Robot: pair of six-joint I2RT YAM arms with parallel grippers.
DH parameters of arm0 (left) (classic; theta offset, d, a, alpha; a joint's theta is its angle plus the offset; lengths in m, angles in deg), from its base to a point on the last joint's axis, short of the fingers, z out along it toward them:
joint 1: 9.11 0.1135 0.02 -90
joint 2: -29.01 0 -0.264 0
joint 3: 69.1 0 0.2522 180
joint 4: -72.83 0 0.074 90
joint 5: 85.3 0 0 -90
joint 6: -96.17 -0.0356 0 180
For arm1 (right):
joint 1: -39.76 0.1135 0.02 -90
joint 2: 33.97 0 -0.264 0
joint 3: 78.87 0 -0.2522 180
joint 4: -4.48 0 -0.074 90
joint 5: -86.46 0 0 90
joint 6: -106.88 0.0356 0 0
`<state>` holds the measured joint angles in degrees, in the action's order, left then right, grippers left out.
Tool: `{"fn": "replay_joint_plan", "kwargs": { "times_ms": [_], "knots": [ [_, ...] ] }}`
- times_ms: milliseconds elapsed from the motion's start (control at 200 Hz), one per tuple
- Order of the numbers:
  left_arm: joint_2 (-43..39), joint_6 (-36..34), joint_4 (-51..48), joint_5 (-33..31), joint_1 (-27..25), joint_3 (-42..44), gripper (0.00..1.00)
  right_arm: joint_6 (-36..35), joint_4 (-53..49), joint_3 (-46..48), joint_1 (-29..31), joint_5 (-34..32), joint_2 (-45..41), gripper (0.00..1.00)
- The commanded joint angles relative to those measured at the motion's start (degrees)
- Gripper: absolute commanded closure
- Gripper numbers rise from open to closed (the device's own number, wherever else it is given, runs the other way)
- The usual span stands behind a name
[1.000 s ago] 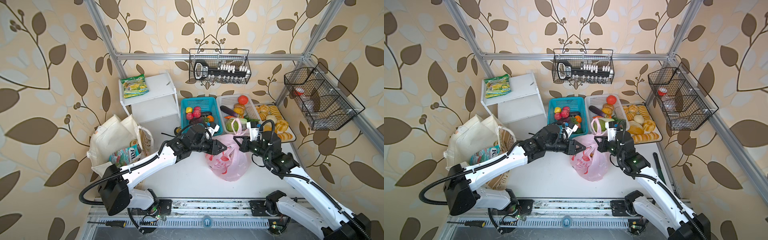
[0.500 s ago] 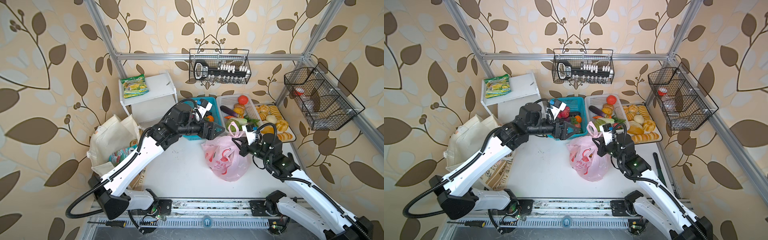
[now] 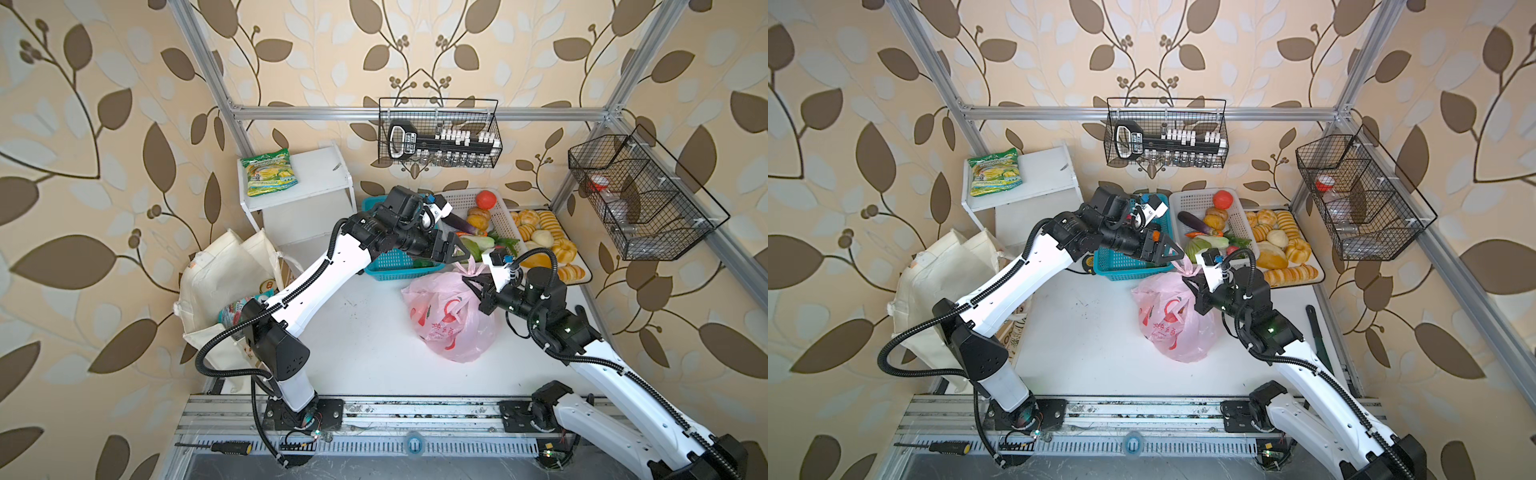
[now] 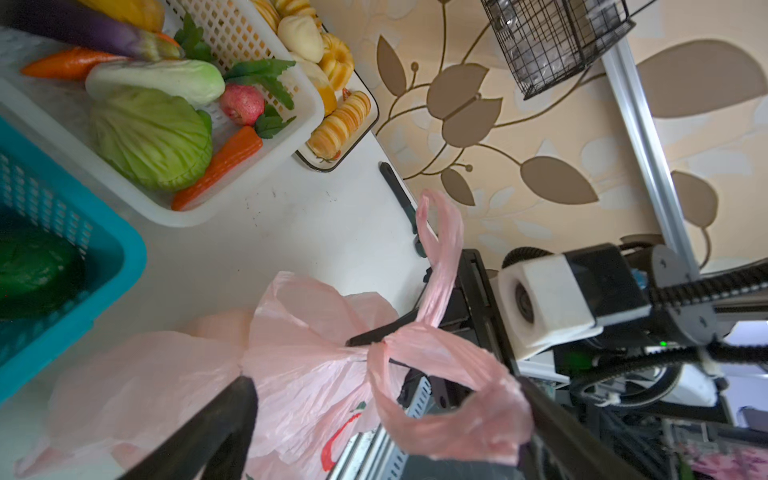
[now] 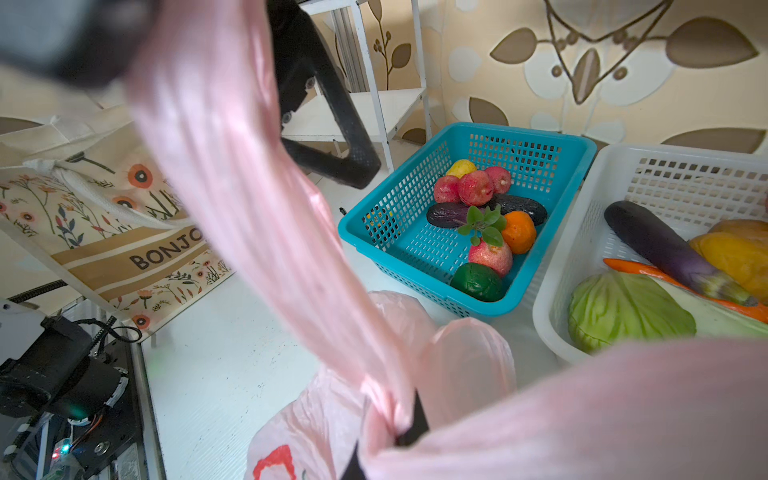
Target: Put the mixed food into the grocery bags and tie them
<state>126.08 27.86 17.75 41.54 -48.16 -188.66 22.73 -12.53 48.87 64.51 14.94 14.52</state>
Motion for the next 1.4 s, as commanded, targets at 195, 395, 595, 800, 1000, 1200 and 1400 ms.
{"fn": "replay_joint_plan", "kwargs": {
  "times_ms": [195,395,595,800,1000,1200,1400],
  "knots": [
    [-0.3,5.2,5.3,1.7,-0.6,-1.9,0.51,-2.2,0.3,0.9,0.3,0.6,-0.4,1.00],
    [-3.6,7.0,11.0,1.8,-0.7,5.6,0.99,-0.4,-1.2,1.0,-0.3,1.3,-0.9,0.98],
    [-11.1,13.7,26.1,-0.6,-2.0,20.5,1.00,7.4,-0.1,3.7,-5.6,12.3,-2.5,0.87],
    [-16.2,18.4,33.8,-5.8,-4.5,31.1,1.00,10.7,-1.8,5.0,-6.6,16.8,-2.8,0.74],
    [-19.5,21.0,37.1,-9.6,-5.1,36.7,1.00,10.2,-3.8,5.4,-7.7,19.9,-4.0,0.54],
    [-21.2,22.7,37.4,-11.2,-6.4,39.4,1.00,10.5,-5.1,4.9,-8.1,23.1,-4.1,0.40],
    [-23.4,24.8,39.6,-12.5,-7.8,43.0,1.00,12.6,-5.8,4.5,-8.5,23.2,-3.5,0.33]
  ]
}}
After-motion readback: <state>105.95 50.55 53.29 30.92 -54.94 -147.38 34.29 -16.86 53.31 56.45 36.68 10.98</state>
